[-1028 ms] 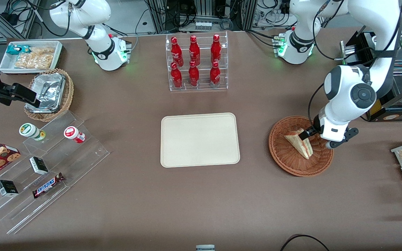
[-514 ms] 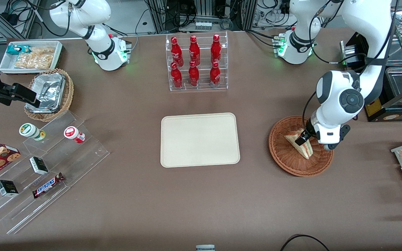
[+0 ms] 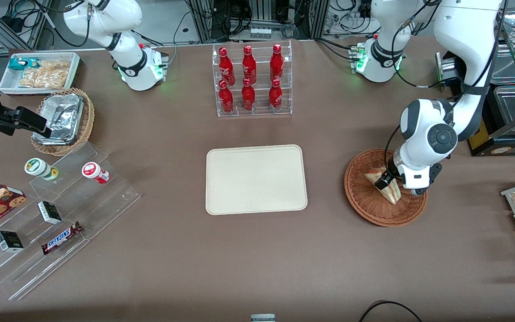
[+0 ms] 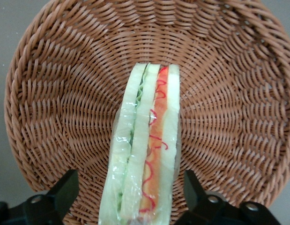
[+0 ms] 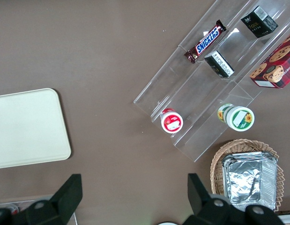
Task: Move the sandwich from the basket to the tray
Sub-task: 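Lower the left gripper and close it on the wrapped sandwich, then lift the sandwich and carry it over the cream tray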
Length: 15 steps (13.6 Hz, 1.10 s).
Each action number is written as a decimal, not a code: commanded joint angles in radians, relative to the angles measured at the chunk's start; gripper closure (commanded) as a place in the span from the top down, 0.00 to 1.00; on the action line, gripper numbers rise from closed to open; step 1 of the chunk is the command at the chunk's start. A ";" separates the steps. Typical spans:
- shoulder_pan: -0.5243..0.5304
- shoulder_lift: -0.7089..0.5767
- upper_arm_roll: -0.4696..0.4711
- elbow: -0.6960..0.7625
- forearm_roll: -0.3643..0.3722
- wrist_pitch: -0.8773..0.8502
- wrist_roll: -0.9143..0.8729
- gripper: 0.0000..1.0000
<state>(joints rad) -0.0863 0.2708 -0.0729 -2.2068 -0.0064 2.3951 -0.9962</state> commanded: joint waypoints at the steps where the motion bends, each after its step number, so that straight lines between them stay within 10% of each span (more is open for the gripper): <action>1: -0.007 0.018 0.001 0.004 -0.004 0.012 -0.082 0.53; 2: -0.012 0.018 0.001 0.009 -0.004 0.007 -0.079 0.22; 3: -0.013 0.018 0.002 0.015 -0.001 0.001 -0.064 0.11; 9: -0.009 0.010 0.002 0.245 0.003 -0.380 0.274 0.05; 15: -0.202 0.067 -0.016 0.344 0.002 -0.412 0.410 0.05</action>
<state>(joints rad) -0.2116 0.2928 -0.0943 -1.9308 -0.0051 2.0069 -0.6204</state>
